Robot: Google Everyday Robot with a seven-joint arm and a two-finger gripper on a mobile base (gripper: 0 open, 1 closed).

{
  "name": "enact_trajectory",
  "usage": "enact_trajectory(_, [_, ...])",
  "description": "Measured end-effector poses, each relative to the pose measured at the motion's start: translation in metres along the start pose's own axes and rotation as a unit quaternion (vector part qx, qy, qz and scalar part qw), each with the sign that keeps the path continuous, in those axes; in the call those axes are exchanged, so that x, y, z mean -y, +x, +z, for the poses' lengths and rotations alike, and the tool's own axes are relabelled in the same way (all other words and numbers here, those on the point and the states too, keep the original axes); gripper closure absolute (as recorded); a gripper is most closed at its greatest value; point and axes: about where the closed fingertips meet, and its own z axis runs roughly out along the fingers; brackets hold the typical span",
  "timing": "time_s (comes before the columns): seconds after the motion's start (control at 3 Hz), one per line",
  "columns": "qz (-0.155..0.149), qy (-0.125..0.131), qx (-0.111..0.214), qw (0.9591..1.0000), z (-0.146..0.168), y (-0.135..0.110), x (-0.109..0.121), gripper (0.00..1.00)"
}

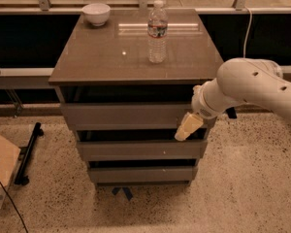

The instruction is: Open top drawer

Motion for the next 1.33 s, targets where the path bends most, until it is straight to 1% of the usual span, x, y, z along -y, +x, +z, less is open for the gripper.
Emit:
enact_trajectory(0.33, [-0.002,-0.014,0.004,0.9999,0.026,-0.009,0.005,0.0])
enact_trajectory(0.67, [0.002,-0.034,0.011,0.9993,0.055,-0.021,0.009,0.0])
enact_trajectory(1.0, [0.01,-0.05,0.013,0.9986,0.075,-0.025,0.015,0.0])
enact_trajectory(1.33, [0.017,-0.076,-0.002,0.997,0.099,-0.017,0.011,0.0])
